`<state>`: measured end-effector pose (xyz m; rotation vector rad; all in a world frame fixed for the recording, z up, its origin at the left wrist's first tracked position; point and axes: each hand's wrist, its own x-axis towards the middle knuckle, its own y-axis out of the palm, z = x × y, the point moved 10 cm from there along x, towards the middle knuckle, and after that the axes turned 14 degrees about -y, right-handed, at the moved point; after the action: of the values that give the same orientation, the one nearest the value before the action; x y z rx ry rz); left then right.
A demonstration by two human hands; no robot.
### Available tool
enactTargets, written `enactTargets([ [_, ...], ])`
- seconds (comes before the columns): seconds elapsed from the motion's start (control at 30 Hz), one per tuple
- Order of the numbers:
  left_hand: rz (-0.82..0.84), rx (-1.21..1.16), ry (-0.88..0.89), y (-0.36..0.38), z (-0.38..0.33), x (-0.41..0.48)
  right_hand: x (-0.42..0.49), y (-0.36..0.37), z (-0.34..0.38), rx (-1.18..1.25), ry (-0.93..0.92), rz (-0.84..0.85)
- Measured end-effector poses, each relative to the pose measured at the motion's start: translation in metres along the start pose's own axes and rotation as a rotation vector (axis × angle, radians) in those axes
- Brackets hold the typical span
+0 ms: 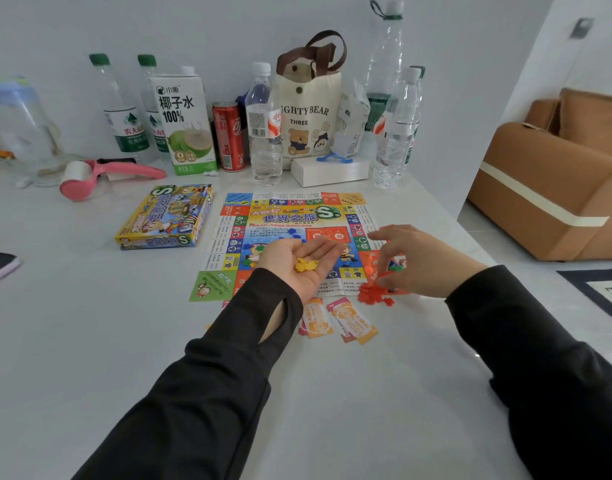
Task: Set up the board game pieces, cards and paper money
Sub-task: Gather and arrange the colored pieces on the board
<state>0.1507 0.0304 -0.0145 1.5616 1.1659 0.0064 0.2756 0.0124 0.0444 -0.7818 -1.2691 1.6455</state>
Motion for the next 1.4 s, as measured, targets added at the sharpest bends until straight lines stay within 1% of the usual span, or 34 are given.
enactTargets([
  [0.07,0.007,-0.011,0.004,0.003,-0.002,0.002,-0.002,0.000,-0.002,0.033,0.018,0.001],
  [0.1,0.011,-0.012,0.008,0.006,-0.003,0.004,-0.002,-0.003,-0.005,0.060,0.031,-0.027],
  [0.2,0.021,-0.002,0.019,0.018,-0.005,0.010,-0.001,-0.017,-0.015,0.156,0.081,-0.208],
  [0.27,0.022,0.005,0.035,0.027,-0.006,0.017,0.002,-0.020,-0.018,0.173,0.094,-0.282],
  [0.4,-0.016,0.005,0.107,0.038,-0.016,0.031,0.006,-0.012,-0.019,0.188,0.102,-0.305],
  [0.5,-0.035,0.006,0.152,0.042,-0.019,0.040,0.004,-0.017,-0.028,0.231,0.178,-0.436],
  [0.6,-0.062,0.055,0.173,0.038,-0.012,0.051,-0.002,-0.016,-0.042,0.340,0.293,-0.554],
  [0.67,-0.081,0.091,0.183,0.032,-0.008,0.058,-0.004,-0.011,-0.048,0.397,0.345,-0.567],
  [0.77,-0.091,0.120,0.218,0.028,-0.007,0.061,-0.003,-0.010,-0.050,0.409,0.358,-0.580],
  [0.9,-0.122,0.183,0.305,0.029,-0.012,0.060,-0.003,-0.005,-0.052,0.423,0.374,-0.556],
  [1.07,-0.182,0.270,0.377,0.027,-0.017,0.058,-0.004,-0.005,-0.049,0.334,0.372,-0.528],
  [1.23,-0.196,0.368,0.434,0.034,-0.020,0.053,-0.005,-0.004,-0.045,0.268,0.368,-0.501],
  [1.4,-0.211,0.424,0.492,0.036,-0.023,0.051,-0.004,-0.003,-0.044,0.281,0.373,-0.492],
])
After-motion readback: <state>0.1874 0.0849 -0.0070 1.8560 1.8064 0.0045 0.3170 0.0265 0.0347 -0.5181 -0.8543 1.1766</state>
